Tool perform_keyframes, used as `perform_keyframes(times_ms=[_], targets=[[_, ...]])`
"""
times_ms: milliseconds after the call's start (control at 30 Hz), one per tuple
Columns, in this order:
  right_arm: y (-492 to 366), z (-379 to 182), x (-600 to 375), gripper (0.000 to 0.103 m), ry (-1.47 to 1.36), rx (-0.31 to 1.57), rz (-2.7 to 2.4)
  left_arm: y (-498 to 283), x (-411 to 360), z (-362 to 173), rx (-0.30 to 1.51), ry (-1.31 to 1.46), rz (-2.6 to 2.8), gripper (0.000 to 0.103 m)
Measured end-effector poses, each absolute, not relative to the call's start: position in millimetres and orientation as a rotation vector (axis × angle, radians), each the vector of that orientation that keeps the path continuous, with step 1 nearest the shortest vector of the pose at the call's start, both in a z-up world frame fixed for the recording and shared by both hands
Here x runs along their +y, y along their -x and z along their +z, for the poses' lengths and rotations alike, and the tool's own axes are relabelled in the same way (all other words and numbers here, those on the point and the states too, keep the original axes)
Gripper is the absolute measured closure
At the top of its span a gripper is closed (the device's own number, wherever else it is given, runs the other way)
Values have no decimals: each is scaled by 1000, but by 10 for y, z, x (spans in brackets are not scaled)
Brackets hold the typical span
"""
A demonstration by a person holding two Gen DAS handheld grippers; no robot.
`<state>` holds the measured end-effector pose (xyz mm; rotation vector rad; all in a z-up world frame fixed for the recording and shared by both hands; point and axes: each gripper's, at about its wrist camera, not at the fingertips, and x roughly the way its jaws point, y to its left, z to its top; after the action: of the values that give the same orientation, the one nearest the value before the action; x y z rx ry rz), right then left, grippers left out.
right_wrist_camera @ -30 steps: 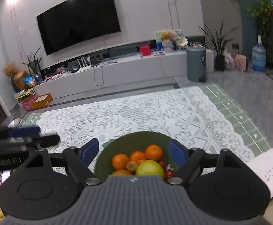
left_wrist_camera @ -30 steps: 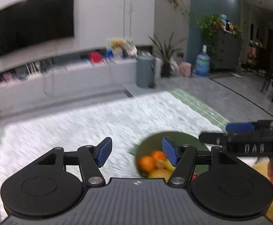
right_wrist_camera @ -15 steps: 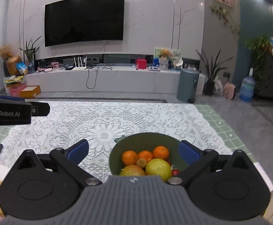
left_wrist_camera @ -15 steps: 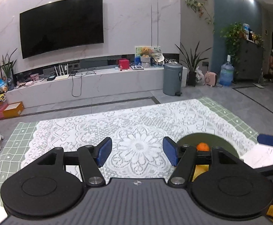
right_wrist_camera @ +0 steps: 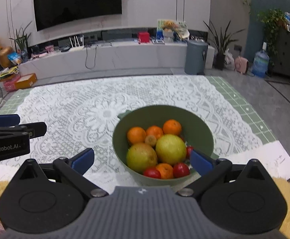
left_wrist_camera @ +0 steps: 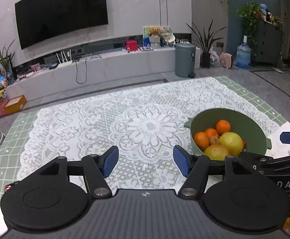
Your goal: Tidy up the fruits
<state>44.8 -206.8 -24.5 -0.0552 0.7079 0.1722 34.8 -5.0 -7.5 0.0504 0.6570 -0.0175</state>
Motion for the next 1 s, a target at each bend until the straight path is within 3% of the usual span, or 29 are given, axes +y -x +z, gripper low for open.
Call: perform_keyframes(times_ms=[400,1000], targets=[[-512,-401,-2138,4,54,775,179,-435,-238,-321,785,-102,-20,29],[-520,-422,-2119,4,65,781,186,-425,-225,-301,794,-101,-20,29]])
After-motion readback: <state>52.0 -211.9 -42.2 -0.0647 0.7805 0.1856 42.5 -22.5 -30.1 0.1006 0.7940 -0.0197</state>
